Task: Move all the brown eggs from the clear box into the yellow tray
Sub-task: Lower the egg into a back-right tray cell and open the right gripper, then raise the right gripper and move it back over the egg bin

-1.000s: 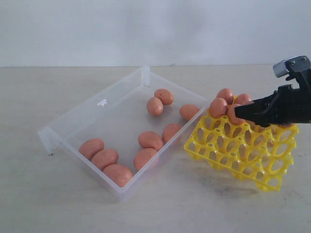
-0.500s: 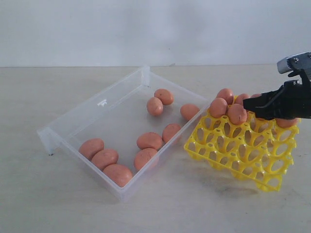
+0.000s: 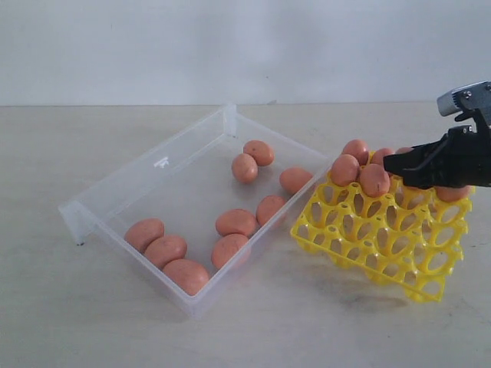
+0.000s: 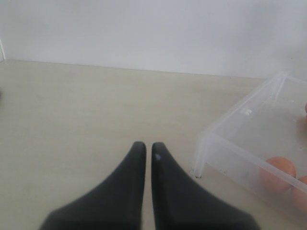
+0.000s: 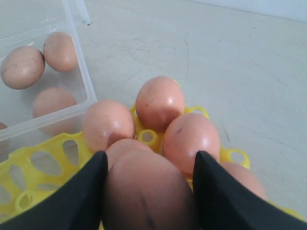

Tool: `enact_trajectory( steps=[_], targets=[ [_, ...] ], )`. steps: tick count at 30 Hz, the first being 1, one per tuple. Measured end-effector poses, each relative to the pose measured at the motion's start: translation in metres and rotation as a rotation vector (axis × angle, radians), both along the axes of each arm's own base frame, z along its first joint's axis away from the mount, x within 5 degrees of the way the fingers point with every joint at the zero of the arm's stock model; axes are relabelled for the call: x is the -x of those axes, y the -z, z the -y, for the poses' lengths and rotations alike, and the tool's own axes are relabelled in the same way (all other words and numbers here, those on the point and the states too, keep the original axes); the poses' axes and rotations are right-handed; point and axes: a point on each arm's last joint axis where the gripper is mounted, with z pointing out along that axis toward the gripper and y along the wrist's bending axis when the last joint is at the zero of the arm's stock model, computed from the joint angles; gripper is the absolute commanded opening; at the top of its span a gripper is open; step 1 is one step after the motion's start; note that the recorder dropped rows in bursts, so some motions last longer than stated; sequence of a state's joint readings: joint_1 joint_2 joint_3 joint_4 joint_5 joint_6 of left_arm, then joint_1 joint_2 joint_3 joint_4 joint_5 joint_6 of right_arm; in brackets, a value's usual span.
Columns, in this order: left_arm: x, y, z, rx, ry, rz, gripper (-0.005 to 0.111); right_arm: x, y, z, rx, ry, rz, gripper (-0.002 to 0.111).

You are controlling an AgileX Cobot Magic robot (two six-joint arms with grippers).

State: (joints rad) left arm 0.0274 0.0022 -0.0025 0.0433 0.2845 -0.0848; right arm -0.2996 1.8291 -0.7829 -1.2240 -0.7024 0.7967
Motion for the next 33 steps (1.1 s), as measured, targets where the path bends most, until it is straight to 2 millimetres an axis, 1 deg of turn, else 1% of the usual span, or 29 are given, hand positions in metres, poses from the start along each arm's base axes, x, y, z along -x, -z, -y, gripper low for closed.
enact_trajectory(
  steps=[3, 9, 13, 15, 17, 20, 22, 24, 31, 33],
  targets=[
    [0.0, 0.0, 0.0, 0.0, 0.0, 0.0, 0.004, 0.001, 0.001, -0.001, 0.013, -0.02, -0.005, 0.0],
    [0.0, 0.0, 0.0, 0.0, 0.0, 0.0, 0.004, 0.001, 0.003, 0.001, 0.032, -0.005, -0.021, 0.0],
    [0.0, 0.0, 0.0, 0.0, 0.0, 0.0, 0.004, 0.001, 0.004, 0.0, 0.018, -0.012, -0.019, 0.001],
    [0.0, 0.0, 0.0, 0.0, 0.0, 0.0, 0.004, 0.0, 0.008, -0.002, -0.007, -0.026, -0.02, 0.005],
    [0.0, 0.0, 0.0, 0.0, 0.0, 0.0, 0.004, 0.0, 0.013, -0.003, -0.026, -0.037, -0.028, 0.011],
    [0.0, 0.0, 0.0, 0.0, 0.0, 0.0, 0.004, 0.0, 0.018, -0.003, -0.033, -0.036, -0.041, 0.025],
    [0.0, 0.0, 0.0, 0.0, 0.0, 0.0, 0.004, -0.001, 0.019, -0.002, -0.044, -0.02, -0.038, 0.034],
    [0.0, 0.0, 0.0, 0.0, 0.0, 0.0, 0.004, -0.002, 0.019, -0.002, -0.045, -0.014, -0.034, 0.04],
    [0.0, 0.0, 0.0, 0.0, 0.0, 0.0, 0.004, -0.003, 0.019, 0.0, -0.031, 0.0, -0.031, 0.041],
    [0.0, 0.0, 0.0, 0.0, 0.0, 0.0, 0.004, -0.003, 0.019, 0.0, -0.034, 0.001, -0.03, 0.047]
  ],
)
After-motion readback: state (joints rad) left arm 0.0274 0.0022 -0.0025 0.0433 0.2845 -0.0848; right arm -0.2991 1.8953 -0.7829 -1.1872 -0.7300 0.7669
